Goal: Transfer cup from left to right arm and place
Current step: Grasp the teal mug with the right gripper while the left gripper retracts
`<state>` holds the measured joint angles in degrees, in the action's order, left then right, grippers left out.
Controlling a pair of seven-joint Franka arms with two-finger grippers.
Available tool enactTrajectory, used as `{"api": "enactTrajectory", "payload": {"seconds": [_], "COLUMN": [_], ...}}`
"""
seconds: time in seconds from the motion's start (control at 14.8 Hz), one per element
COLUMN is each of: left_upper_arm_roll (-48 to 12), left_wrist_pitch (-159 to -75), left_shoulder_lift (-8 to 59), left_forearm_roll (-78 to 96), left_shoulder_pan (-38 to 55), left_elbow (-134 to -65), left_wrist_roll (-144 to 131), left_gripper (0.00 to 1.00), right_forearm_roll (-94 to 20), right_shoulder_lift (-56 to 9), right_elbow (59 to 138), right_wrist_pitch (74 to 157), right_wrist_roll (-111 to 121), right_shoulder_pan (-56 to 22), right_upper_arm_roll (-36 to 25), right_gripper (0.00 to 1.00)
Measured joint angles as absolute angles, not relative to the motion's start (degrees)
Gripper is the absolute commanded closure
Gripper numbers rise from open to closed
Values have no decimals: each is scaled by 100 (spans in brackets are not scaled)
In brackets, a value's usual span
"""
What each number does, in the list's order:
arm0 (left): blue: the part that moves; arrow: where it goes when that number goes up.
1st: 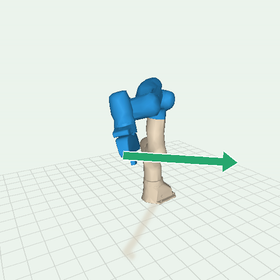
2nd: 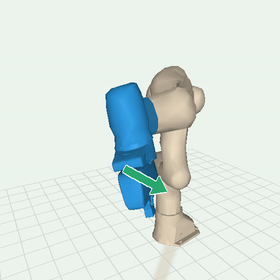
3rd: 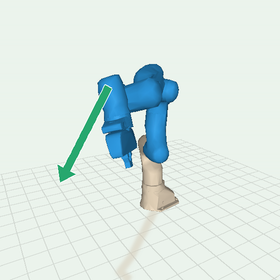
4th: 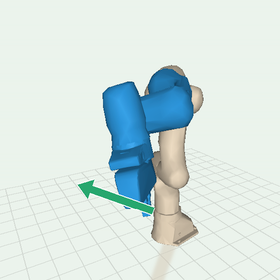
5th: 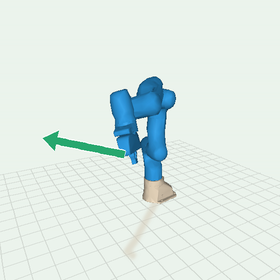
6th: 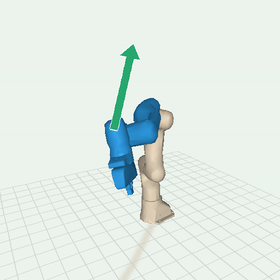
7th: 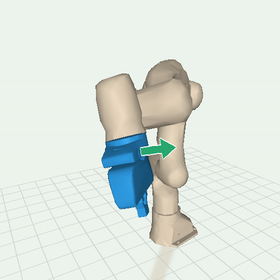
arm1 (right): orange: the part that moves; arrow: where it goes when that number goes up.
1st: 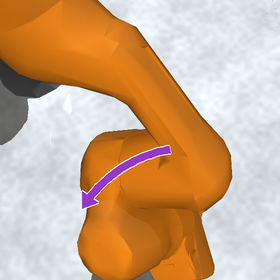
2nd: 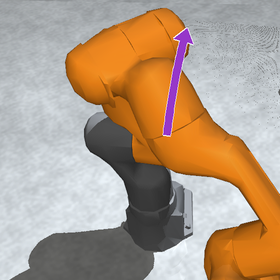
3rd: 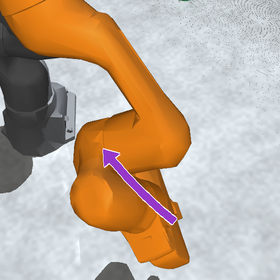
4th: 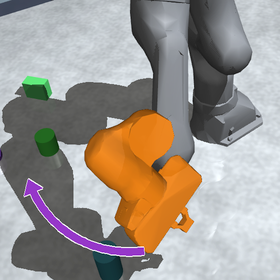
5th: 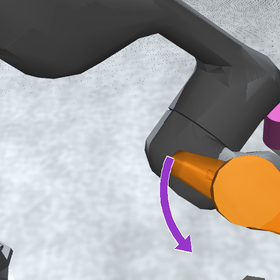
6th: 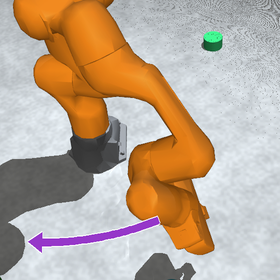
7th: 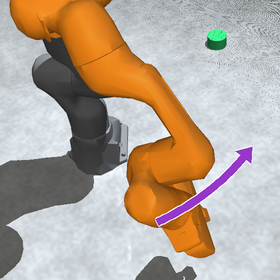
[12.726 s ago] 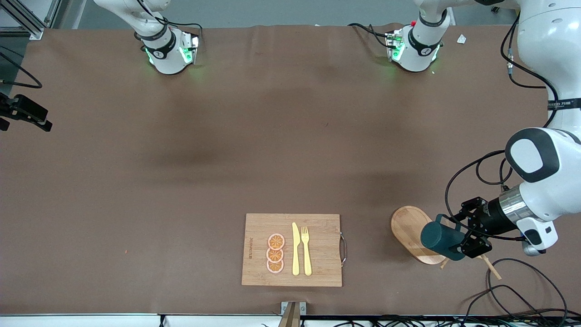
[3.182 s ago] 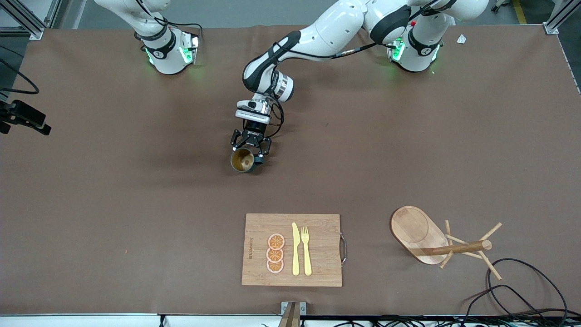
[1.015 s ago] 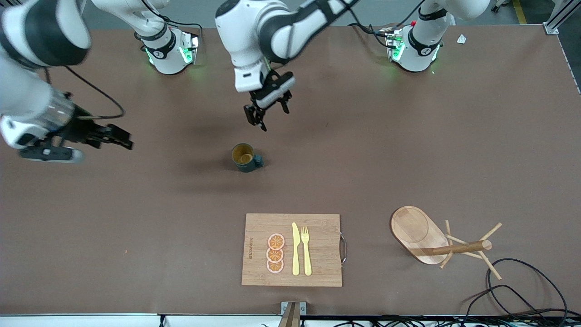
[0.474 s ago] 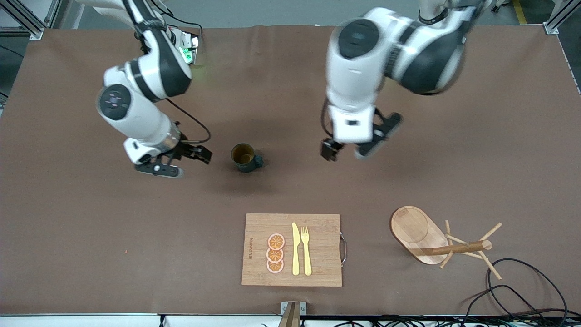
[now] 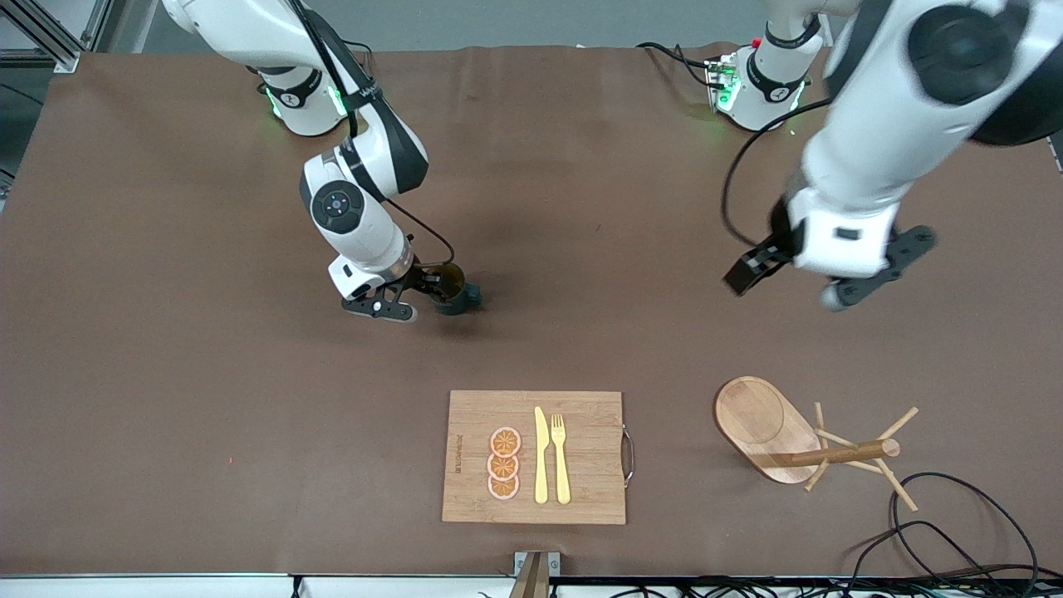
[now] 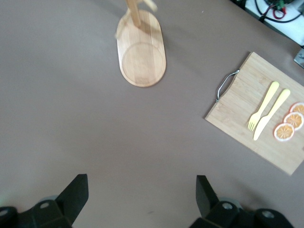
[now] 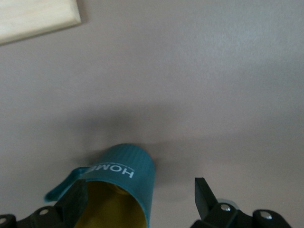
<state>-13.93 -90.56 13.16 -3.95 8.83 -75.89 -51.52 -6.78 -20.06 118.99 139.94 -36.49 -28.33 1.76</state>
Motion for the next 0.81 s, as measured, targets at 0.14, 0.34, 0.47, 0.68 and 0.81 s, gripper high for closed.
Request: {"api": "enactTrajectory", "payload": {"seconds": [0.14,0.34,0.47,0.68,0.81], "left_upper_arm_roll": [-1387,-1366,-1382,-1448,-1428], "left_wrist_pitch": [-8929,-8887,-8876,-8513,-8434], "left_shoulder_lift": [1055,965,986,983,963], "left_forearm_roll": [-322,-312,-312,-312,-313], "left_shoulder_pan": [524,336,335,393,388], "left_elbow": [-7603,-7654,-7701,-7709,-7682], "left_wrist_roll": [-4332,-3699,-3339,-3017,-2760], "left_gripper": [0,0,0,0,0], "right_forearm_roll": [-678,-679,-678,-679,-678], "right_shoulder_lift": [-1998,-1995,-1996,-1996,-1995], "right_elbow": [11908,11954,12078,12190,12198], "right_wrist_pitch": [13994,13983,13982,13999,14002], "right_wrist_roll": [-3660,-3667,-3669,-3679,-3683], "right_shoulder_pan": [-2834,-2853,-2907,-3000,-3032], "right_upper_arm_roll": [166,168,169,169,169], "right_gripper": [0,0,1,49,79]}}
